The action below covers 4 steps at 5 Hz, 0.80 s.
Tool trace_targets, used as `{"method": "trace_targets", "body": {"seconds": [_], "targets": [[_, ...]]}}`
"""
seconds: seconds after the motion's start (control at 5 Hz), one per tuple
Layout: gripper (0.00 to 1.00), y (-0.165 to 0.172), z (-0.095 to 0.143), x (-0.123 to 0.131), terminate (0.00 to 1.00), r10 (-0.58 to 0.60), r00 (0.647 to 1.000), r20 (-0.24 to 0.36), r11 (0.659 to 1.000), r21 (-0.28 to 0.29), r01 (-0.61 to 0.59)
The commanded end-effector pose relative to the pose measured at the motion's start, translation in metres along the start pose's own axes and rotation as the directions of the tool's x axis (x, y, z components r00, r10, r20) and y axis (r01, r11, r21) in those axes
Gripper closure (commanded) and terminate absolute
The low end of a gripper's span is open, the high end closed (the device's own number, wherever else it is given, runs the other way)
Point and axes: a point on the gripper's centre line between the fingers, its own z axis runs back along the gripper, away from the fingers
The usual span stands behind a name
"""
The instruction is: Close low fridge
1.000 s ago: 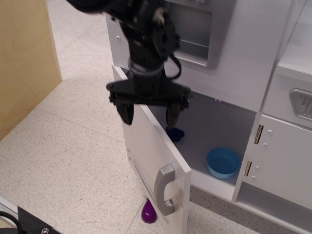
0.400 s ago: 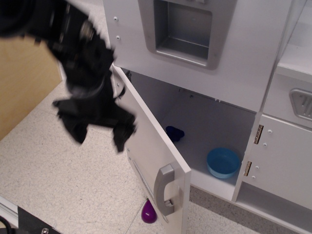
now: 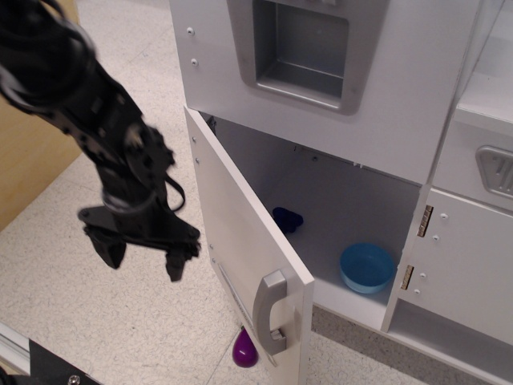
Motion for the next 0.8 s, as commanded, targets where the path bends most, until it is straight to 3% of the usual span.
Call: {"method": "trace_targets", "body": {"seconds": [0.0,0.6], "targets": [[0.00,-0.031,-0.017,0.027,0.00,0.053,0.998,0.024,0.998,-0.033,-0.052],[0.00,-0.085,-0.026,0.053,0.00,0.139,0.990,-0.009,0.988,-0.072,-0.139]]}}
